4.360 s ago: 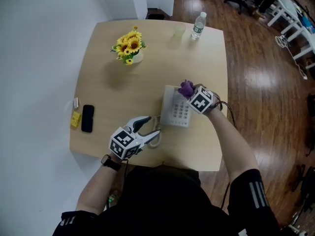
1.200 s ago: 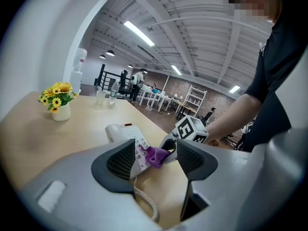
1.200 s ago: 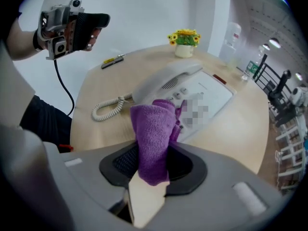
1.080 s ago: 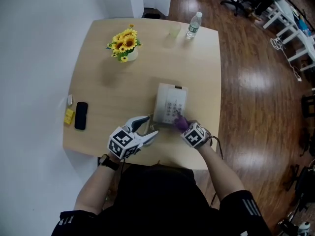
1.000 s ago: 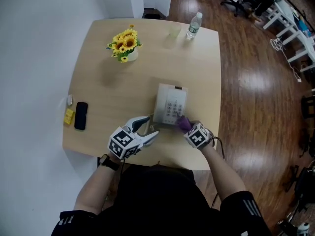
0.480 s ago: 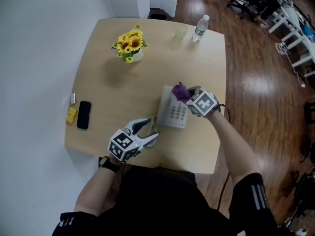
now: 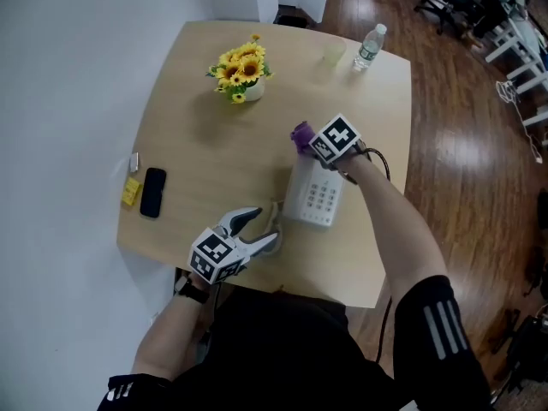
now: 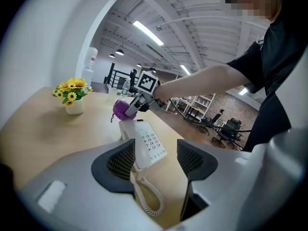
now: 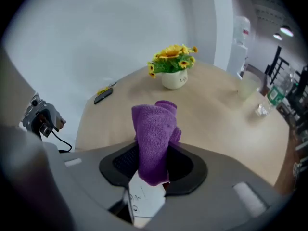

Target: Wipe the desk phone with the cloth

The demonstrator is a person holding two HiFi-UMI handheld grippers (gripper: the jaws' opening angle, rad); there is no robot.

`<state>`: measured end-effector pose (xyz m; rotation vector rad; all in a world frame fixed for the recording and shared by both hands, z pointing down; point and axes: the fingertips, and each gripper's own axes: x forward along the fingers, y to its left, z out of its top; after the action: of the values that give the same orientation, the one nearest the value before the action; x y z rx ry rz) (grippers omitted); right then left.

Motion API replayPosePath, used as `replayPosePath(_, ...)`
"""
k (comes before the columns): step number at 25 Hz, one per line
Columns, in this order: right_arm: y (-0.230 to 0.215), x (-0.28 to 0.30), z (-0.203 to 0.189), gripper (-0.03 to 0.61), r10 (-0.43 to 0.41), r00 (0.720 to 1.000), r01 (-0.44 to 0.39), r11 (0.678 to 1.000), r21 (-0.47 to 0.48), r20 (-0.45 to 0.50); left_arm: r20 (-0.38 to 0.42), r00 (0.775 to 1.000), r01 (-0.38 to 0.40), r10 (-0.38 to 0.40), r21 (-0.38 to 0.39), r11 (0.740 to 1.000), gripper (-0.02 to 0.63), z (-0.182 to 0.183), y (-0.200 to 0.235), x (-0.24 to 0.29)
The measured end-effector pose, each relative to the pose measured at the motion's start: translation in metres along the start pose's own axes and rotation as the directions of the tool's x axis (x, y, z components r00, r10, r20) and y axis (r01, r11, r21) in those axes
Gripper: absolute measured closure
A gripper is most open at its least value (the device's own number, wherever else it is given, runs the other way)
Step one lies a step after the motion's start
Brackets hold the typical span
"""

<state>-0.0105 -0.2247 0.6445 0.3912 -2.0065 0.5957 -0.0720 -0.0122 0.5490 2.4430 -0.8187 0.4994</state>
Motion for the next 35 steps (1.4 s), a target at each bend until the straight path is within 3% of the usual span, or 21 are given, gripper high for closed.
replayPosePath(3, -0.01, 0.002, -0.011, 0.43, 0.044, 0.999, -0.049, 0.987, 0.153, 0.031, 0.001, 1.0, -0.007, 0.007, -0.01, 1.0, 0.345, -0.002, 0.003, -0.001)
replayPosePath(5, -0.02, -0.002, -0.024, 0.43, 0.036, 0.999, -0.04, 0.98, 0.196, 0.024, -0.002, 1.0, -0.008, 0.008, -0.011, 1.0, 0.345, -0.003, 0.005, -0.001)
replayPosePath(8, -0.034, -0.01, -0.056, 0.43, -0.001, 0.999, 0.008, 0.981, 0.195, -0.037, -0.001, 1.0, -0.001, 0.001, -0.005, 1.0, 0.345, -0.001, 0.005, 0.003)
replayPosePath(19, -0.066, -0.046, -0.129, 0.428, -0.091, 0.995, 0.099, 0.946, 0.309, -0.04, -0.011, 0.999, 0.047, -0.047, 0.046, 0.998, 0.345, 0.012, -0.009, 0.016)
replayPosePath(24, -0.065, -0.06, -0.163, 0.429, -0.177, 0.981, 0.193, 0.946, 0.26, -0.085, -0.009, 0.998, 0.055, -0.054, 0.066, 0.996, 0.345, 0.017, -0.014, 0.013)
replayPosePath(27, -0.047, -0.077, -0.17, 0.428, -0.207, 0.977, 0.181, 0.936, 0.302, 0.056, 0.002, 0.998, 0.057, -0.057, 0.077, 0.995, 0.345, 0.021, -0.015, 0.01)
replayPosePath(29, -0.025, -0.096, -0.174, 0.428, -0.208, 0.958, 0.119, 0.916, 0.383, 0.198, 0.007, 0.998, 0.059, -0.06, 0.084, 0.995, 0.345, 0.024, -0.016, 0.007)
replayPosePath(32, 0.014, -0.133, -0.18, 0.428, -0.219, 0.892, 0.011, 0.885, 0.465, 0.396, 0.01, 0.998, 0.066, -0.067, 0.095, 0.993, 0.345, 0.025, -0.018, 0.005)
replayPosePath(35, 0.052, -0.168, -0.183, 0.428, -0.243, 0.811, -0.052, 0.876, 0.479, 0.532, 0.009, 0.997, 0.073, -0.074, 0.107, 0.992, 0.345, 0.024, -0.022, 0.003)
